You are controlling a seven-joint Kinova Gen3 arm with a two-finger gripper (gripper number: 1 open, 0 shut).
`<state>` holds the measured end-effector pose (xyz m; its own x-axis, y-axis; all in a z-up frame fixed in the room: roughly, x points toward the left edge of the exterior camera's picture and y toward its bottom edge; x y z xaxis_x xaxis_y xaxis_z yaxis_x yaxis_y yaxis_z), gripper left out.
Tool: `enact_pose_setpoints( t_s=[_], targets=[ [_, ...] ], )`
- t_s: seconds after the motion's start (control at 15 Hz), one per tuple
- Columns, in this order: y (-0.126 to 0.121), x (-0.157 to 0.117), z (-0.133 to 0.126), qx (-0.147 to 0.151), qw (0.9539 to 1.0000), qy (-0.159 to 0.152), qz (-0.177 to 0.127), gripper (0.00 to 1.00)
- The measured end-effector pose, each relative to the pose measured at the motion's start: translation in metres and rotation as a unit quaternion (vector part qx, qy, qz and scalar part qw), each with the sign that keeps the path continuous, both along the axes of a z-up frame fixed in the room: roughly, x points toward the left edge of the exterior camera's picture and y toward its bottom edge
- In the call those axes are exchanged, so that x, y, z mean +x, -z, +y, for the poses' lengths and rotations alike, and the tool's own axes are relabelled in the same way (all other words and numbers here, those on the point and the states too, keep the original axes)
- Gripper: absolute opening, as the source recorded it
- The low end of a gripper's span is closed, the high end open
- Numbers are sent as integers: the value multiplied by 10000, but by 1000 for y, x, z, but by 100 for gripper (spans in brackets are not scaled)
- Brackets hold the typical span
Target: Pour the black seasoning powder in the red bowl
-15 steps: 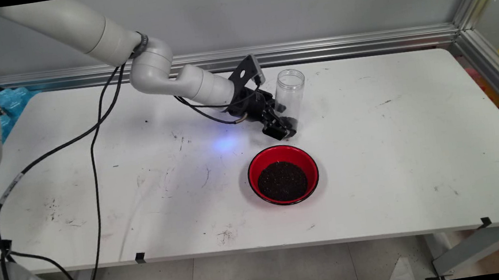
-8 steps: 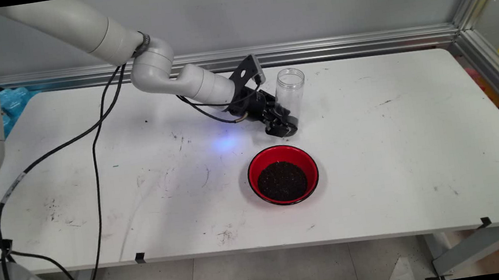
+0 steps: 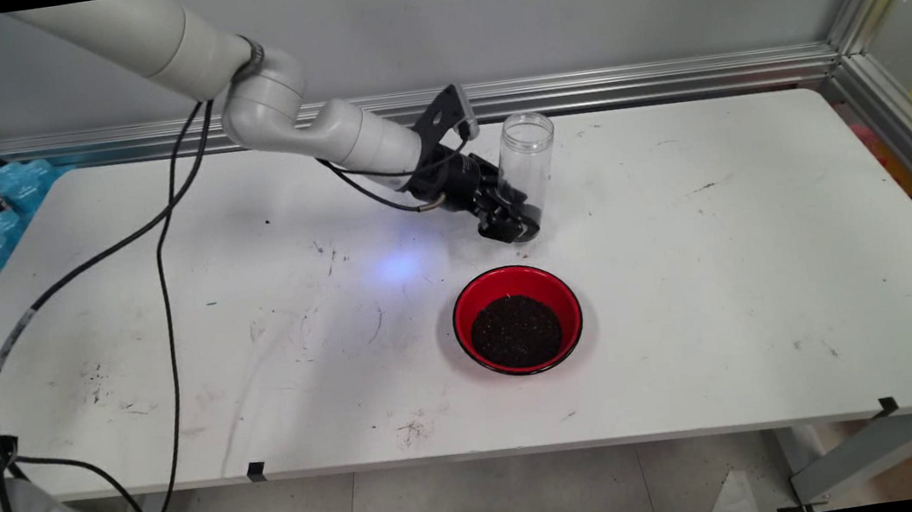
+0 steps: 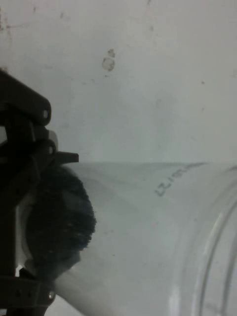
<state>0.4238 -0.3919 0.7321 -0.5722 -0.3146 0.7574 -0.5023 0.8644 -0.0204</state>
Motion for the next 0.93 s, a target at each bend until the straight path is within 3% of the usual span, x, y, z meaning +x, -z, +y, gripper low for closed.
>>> enact_pose_setpoints(
  t_s=[0.53, 0.93],
  targets=[
    [-31, 4, 5, -80, 9996, 220, -145, 0],
    [-61, 6, 2, -200, 9992, 190, -284, 0]
  ],
)
